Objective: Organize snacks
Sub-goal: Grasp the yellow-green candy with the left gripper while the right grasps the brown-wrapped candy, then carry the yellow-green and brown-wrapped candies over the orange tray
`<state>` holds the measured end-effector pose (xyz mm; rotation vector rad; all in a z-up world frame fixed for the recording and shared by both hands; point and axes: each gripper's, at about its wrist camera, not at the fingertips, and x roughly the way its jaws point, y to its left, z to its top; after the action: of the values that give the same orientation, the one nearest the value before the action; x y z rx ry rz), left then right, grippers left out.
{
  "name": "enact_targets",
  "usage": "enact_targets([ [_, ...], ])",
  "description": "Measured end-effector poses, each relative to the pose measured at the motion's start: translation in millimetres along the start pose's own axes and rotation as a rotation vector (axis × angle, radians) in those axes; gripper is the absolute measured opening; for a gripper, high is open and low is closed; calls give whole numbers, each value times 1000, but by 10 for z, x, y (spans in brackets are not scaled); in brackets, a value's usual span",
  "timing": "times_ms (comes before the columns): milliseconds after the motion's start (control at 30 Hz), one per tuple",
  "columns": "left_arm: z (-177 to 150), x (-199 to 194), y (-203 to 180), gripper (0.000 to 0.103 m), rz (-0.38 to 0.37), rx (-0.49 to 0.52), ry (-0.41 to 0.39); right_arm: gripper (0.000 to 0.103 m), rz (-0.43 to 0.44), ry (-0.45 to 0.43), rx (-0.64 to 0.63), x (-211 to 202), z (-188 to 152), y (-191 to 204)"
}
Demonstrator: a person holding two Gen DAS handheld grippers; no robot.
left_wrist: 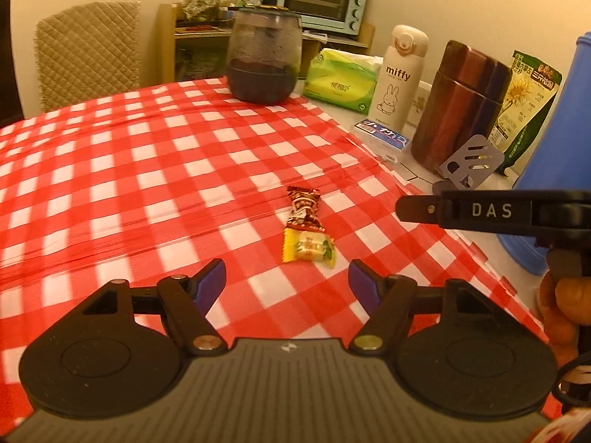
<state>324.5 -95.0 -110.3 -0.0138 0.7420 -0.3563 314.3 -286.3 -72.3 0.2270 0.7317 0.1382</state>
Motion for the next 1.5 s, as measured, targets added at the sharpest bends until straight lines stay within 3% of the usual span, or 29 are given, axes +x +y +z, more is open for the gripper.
enact_targets([
  [100,11,196,-17,63,-15,-1,3,45,-4,17,8,112,12,-49],
  [367,29,530,-164,45,-18,58,-18,45,-25,23,30,155,0,-153],
  [500,29,551,-208,24,1,121,-17,45,-31,23,26,170,0,-150],
  [667,-54,384,-127,23,25,133,-20,45,-11,22,-1,218,8,-52],
  [1000,15,18,417,22,127,-5,-52,45,89,37,-103,584,38,388],
  [1133,59,-50,548,22,142,-31,-59,45,96,55,-105,773,47,509],
  [1267,66,-127,622,22,150,-43,-64,43,46,64,-140,927,25,603],
  [1400,39,-178,649,22,153,-58,-61,25,6,48,-214,950,-29,702],
  [1500,8,-239,649,22,149,-70,-55,24,3,52,-246,931,-66,736],
])
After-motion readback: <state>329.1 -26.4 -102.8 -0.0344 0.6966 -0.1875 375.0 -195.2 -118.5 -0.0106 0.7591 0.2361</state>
